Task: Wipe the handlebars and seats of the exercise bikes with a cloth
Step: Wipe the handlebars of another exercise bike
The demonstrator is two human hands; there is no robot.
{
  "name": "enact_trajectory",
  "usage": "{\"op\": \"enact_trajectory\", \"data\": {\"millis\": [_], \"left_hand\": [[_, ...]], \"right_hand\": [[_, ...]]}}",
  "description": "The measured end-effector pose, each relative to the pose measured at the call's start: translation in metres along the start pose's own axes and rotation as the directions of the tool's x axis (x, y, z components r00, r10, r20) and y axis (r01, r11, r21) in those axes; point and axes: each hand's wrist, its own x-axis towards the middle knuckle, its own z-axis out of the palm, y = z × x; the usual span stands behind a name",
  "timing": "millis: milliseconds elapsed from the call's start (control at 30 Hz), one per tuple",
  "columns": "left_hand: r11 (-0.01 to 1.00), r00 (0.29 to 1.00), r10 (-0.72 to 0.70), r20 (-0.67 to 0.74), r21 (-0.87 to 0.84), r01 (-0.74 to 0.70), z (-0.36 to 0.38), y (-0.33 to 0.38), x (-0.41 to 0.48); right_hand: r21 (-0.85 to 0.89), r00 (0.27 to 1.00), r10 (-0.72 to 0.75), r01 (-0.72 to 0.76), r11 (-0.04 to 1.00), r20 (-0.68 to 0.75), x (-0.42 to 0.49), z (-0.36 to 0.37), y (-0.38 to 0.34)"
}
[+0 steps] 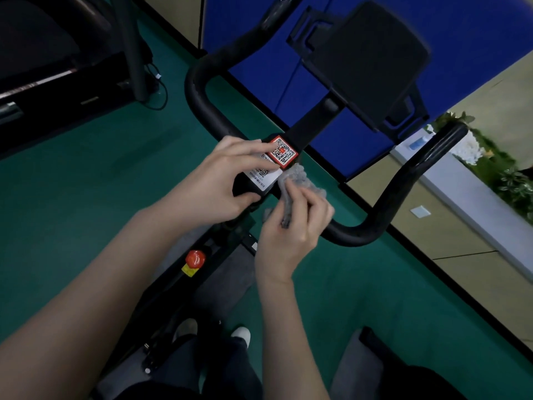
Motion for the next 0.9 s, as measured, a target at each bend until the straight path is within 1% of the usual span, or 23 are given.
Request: {"op": "enact_trajectory", "data": {"millis": [67,133,200,267,400,500,567,700,767,833,900], "left_hand": [[1.0,1.0,-0.004,-0.009,-0.003,0.004,0.001,0.001,0.0],[1.0,1.0,-0.011,-0.01,-0.014,0.011,0.002,0.001,-0.001],[1.0,1.0,-0.016,-0.011,-0.021,0.016,0.003,0.0,-0.002],[0.999,1.0,-0.025,-0.011,-0.03,0.025,0.003,-0.001,-0.002],[0.999,0.999,-0.036,0.013,-0.034,0.036,0.0,-0.002,-0.001],[0.999,0.998,-0.035,0.05,-0.025,0.036,-0.005,-0.002,0.001],[0.999,0.998,-0.032,0.059,-0.018,0.033,-0.005,-0.002,0.001],[1.0,1.0,-0.015,0.021,0.011,0.015,-0.001,0.002,0.001],[0.997,0.999,0.022,-0.023,0.08,-0.02,0.004,0.004,0.0],[0.983,0.995,0.08,-0.054,0.172,-0.069,0.012,0.008,0.0],[0.963,0.989,0.146,-0.041,0.234,-0.132,0.023,0.012,0.001]], "right_hand": [[-0.049,0.999,-0.001,-0.001,0.999,-0.043,-0.002,-0.01,0.008],[-0.057,0.994,0.038,-0.044,0.997,-0.103,-0.003,-0.013,0.009],[-0.028,0.988,0.094,-0.098,0.995,-0.124,-0.004,-0.007,0.004],[0.015,0.983,0.141,-0.14,0.99,-0.117,-0.004,0.003,-0.004],[0.114,0.974,0.196,-0.183,0.976,-0.113,-0.005,0.014,-0.015],[0.13,0.976,0.186,-0.171,0.977,-0.114,-0.006,0.015,-0.016],[0.115,0.984,0.152,-0.141,0.983,-0.094,-0.006,0.014,-0.014],[0.029,0.997,0.055,-0.053,0.998,-0.057,-0.005,-0.003,0.0],[-0.027,0.994,0.047,-0.05,0.998,-0.1,-0.001,-0.022,0.014],[-0.071,0.988,0.074,-0.084,0.994,-0.135,0.004,-0.038,0.025],[-0.078,0.988,0.093,-0.103,0.992,-0.121,0.006,-0.043,0.024]]}}
